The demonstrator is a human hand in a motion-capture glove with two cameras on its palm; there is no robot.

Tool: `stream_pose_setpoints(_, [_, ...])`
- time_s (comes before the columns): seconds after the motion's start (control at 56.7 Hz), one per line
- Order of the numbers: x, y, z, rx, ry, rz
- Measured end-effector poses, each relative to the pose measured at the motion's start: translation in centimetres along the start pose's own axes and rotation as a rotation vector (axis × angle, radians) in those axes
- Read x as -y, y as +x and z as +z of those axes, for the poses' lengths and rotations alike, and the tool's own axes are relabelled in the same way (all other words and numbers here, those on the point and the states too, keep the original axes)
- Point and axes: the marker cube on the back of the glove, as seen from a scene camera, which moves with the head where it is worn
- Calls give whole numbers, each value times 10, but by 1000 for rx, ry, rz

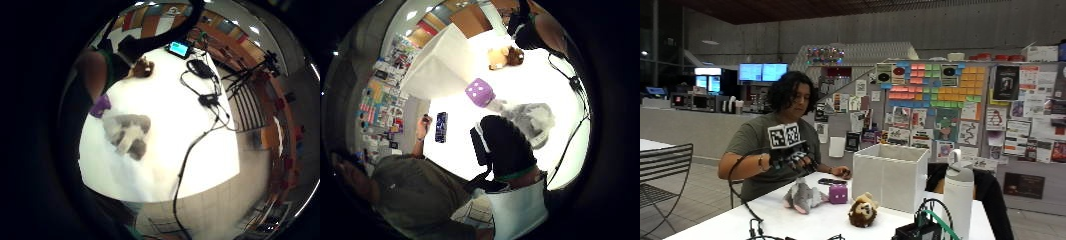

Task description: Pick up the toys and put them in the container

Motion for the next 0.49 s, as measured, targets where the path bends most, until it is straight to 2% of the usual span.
stream_pose_setpoints(0.106, [4, -1, 56, 18, -99, 17])
stream_pose_setpoints(0.176, [3, -5, 94, -87, -114, 16])
stream_pose_setpoints(0.265, [4, 2, 122, -266, 69, -2])
stream_pose_setpoints(0.317, [2, 6, 131, -277, 173, -1])
stream_pose_setpoints(0.494, [-1, -16, 129, -347, 315, -62])
